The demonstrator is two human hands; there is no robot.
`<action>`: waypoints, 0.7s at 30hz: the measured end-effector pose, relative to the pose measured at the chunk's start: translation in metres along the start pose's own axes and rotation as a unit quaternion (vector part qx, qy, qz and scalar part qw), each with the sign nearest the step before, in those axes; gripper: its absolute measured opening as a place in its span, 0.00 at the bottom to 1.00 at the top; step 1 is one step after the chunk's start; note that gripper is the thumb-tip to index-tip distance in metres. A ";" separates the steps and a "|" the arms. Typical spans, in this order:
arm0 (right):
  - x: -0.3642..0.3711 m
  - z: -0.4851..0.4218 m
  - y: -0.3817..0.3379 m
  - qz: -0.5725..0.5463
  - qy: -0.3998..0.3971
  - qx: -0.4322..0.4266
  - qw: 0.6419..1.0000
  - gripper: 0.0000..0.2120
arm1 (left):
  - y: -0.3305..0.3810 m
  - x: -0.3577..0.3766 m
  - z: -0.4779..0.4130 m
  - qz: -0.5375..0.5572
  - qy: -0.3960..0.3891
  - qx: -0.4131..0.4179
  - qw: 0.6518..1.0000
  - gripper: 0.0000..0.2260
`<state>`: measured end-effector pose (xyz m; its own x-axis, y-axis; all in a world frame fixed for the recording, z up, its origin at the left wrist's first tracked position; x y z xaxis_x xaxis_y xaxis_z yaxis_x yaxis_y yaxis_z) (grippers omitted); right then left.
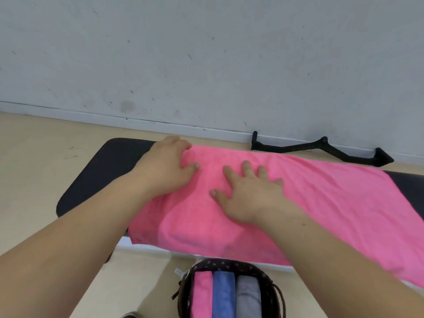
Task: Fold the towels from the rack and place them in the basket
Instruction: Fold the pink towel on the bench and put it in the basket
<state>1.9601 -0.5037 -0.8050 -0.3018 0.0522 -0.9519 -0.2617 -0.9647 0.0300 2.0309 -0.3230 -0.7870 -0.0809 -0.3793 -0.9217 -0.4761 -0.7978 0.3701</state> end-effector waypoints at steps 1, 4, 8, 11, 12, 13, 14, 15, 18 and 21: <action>0.011 0.003 0.002 -0.003 -0.005 0.005 1.000 0.35 | 0.003 0.012 0.006 -0.023 -0.055 0.000 0.998 0.30; 0.021 0.010 0.010 -0.062 0.031 -0.007 0.998 0.34 | 0.006 0.029 0.025 -0.065 -0.137 0.010 0.988 0.32; 0.010 0.026 0.005 -0.083 0.083 -0.031 0.993 0.35 | -0.015 -0.007 0.045 -0.029 -0.004 -0.039 0.999 0.24; 0.024 0.045 -0.009 -0.056 0.061 -0.051 0.995 0.37 | -0.034 -0.023 0.065 -0.050 0.026 -0.135 0.989 0.22; 0.030 0.049 -0.011 -0.047 0.059 -0.052 0.996 0.38 | -0.038 -0.022 0.072 -0.024 0.022 -0.160 0.987 0.22; 0.036 0.051 -0.012 -0.042 0.062 -0.052 0.996 0.38 | -0.040 -0.020 0.077 0.014 0.024 -0.178 0.984 0.22; 0.039 0.051 -0.012 -0.041 0.066 -0.049 0.996 0.38 | -0.040 -0.019 0.081 0.053 0.030 -0.187 0.981 0.20; 0.041 0.051 -0.011 -0.042 0.066 -0.044 0.996 0.38 | -0.039 -0.018 0.083 0.082 0.035 -0.187 0.978 0.17; 0.035 0.055 -0.013 -0.037 0.089 -0.045 0.994 0.37 | -0.031 -0.013 0.090 0.114 0.028 -0.175 0.978 0.13; 0.024 0.067 -0.027 -0.042 0.152 -0.080 0.984 0.35 | -0.026 -0.014 0.093 0.055 0.020 -0.152 0.987 0.12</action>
<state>1.8979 -0.4593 -0.8083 0.0092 0.0771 -0.9970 -0.1180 -0.9900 -0.0776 1.9629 -0.2535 -0.7946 -0.0809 -0.4851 -0.8707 -0.1817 -0.8518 0.4914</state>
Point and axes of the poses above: each hand's wrist, its own z-axis away from the middle knuckle, its own x-axis out of the palm, y = z × x, the point moved 6 cm from there along -z, towards the middle knuckle, and after that the axes turned 11 degrees about x, right-handed, at the moved point
